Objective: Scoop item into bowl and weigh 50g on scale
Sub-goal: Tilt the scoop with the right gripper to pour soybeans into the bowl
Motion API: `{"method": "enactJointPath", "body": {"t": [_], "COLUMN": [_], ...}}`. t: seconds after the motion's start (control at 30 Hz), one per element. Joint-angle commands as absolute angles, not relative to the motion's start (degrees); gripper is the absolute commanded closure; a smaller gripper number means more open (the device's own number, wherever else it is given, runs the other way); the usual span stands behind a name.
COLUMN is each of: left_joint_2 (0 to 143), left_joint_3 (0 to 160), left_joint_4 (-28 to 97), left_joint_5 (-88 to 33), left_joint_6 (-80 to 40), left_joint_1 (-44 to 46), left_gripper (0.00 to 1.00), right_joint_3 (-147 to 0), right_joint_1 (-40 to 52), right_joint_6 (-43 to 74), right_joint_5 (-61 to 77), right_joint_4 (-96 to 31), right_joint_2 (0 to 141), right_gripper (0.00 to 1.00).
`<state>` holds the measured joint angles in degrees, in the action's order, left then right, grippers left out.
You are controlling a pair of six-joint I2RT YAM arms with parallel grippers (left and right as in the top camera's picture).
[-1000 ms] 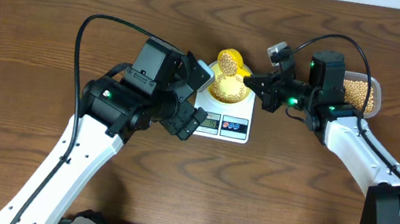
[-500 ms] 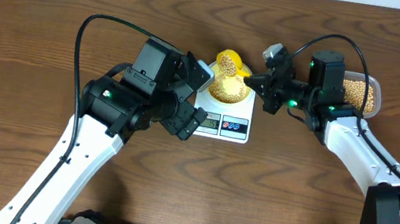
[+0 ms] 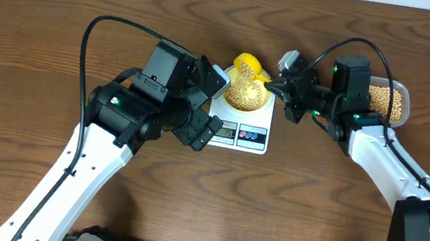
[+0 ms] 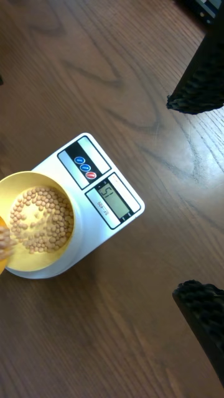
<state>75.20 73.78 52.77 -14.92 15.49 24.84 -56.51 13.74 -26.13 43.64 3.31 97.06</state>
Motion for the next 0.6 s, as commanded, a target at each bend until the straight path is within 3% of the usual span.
{"method": "enactJointPath", "body": {"t": [0.0,0.57], "left_joint_2": [74.7,74.7], "left_joint_3": [73.7,73.7], "left_joint_4": [53.1,53.1], "left_joint_5": [-15.2,-15.2], "left_joint_6": [16.5,16.5], "left_joint_1": [24.7,24.7], "left_gripper": [0.12,0.12], "right_joint_3": [-56.4,-56.4], "right_joint_1": [14.0,14.0], "right_joint_6": [-31.0,-45.5], "right_joint_5": [43.6,43.1], "right_joint_4": [3.5,3.5], "right_joint_2": [97.0,97.0], "right_gripper": [0.99,0.99]}}
